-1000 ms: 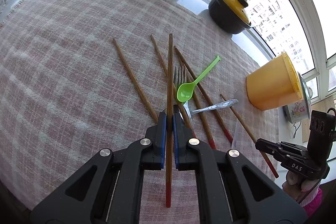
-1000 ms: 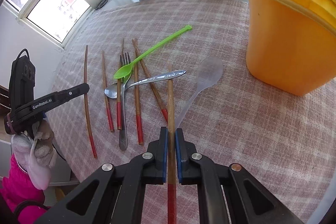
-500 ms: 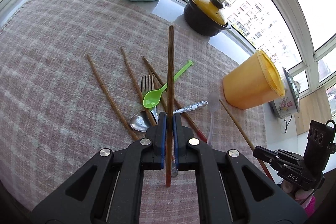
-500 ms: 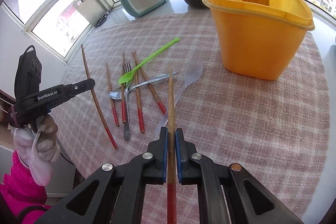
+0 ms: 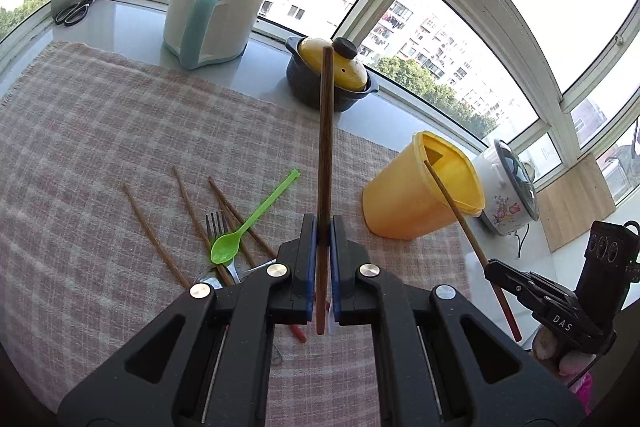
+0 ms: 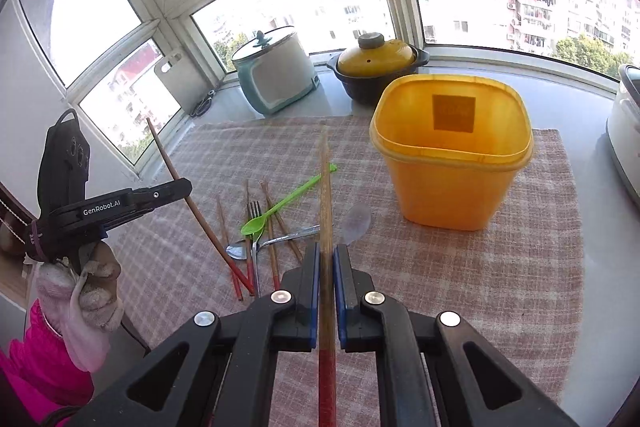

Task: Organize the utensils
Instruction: 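Carry both held chopsticks upright over the yellow bin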

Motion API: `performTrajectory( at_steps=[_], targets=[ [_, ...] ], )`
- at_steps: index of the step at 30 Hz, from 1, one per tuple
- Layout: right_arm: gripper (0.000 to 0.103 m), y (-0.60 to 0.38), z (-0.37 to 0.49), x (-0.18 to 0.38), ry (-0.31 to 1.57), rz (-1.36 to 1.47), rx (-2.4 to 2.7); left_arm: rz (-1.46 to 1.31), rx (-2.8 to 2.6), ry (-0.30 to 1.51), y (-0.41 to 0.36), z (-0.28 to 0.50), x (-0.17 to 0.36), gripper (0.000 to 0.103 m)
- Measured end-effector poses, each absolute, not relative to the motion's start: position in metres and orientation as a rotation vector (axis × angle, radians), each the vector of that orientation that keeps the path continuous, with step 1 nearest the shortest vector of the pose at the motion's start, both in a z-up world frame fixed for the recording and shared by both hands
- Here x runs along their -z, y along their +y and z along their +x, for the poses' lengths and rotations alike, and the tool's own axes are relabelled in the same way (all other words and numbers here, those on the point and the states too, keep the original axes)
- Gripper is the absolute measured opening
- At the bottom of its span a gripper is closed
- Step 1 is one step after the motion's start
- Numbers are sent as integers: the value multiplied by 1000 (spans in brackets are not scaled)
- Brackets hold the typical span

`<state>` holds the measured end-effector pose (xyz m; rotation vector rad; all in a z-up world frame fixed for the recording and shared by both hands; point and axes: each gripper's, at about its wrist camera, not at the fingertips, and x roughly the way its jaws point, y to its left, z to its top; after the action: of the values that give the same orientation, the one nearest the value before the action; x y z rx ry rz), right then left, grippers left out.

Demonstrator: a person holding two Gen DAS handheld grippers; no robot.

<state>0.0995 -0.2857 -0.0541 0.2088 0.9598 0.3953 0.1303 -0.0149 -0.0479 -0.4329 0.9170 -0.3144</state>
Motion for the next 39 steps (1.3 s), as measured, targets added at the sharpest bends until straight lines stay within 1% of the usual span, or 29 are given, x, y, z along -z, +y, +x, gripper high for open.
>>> performTrajectory(
  at_steps=[5, 13, 22, 30, 39],
  targets=[
    [4, -305, 112, 34, 886, 224, -348, -425, 364, 866, -35, 145, 21, 4],
    [4, -333, 144, 14, 804, 217, -280, -421, 428, 821, -75, 172, -7, 4],
    [4, -356, 190, 7, 757, 209, -239, -400, 449, 774, -115, 212, -34, 4],
    [4, -359, 227, 18, 748, 196, -241, -384, 454, 776, -142, 243, -33, 4],
    [4, -354, 257, 48, 751, 173, -246, -357, 448, 806, -162, 268, -18, 4]
  ],
)
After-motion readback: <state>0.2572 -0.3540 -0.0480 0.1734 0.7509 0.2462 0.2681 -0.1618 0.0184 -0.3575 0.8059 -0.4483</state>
